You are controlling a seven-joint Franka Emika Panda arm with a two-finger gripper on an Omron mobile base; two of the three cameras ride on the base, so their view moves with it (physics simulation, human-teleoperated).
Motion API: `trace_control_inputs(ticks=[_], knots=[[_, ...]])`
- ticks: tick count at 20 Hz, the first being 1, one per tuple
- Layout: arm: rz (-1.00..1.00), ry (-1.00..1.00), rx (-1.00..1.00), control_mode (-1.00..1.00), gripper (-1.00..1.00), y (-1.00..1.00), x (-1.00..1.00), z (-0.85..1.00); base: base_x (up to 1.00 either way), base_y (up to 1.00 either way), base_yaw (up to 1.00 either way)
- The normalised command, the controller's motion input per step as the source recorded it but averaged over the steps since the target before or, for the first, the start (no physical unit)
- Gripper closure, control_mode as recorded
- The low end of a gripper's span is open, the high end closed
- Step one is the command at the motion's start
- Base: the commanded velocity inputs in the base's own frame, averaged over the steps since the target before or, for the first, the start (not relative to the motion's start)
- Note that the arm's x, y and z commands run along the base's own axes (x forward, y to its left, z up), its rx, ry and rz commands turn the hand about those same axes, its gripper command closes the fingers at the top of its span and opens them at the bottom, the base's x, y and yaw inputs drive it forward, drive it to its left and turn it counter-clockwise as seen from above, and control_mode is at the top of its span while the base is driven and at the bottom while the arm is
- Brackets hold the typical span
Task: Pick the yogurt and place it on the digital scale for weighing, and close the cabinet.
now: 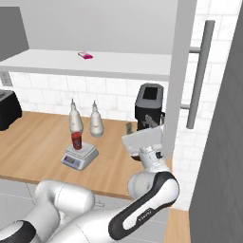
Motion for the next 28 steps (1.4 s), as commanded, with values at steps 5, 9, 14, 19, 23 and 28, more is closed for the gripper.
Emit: trace_control_inputs(ticks=[5,9,14,19,23,28], knots=[[-0.05,-0.10,0.07,-1.00,-1.00,-0.86,-0.16,0.29,0.00,0.00,0.00],[-0.08,0.00,0.03,-1.00,-1.00,-0.62,-0.14,0.19,0.00,0.00,0.00],[-0.09,0.00,0.00,-1.00,-1.00,-0.41,-0.03,0.00,0.00,0.00,0.00],[-0.06,0.00,0.00,-1.00,-1.00,-0.29,0.00,-0.20,0.00,0.00,0.00],[-0.04,0.08,0.00,-1.00,-1.00,-0.23,0.04,-0.72,0.00,0.00,0.00],[-0.01,0.13,0.11,-1.00,-1.00,-0.73,0.16,0.23,0.00,0.00,0.00]])
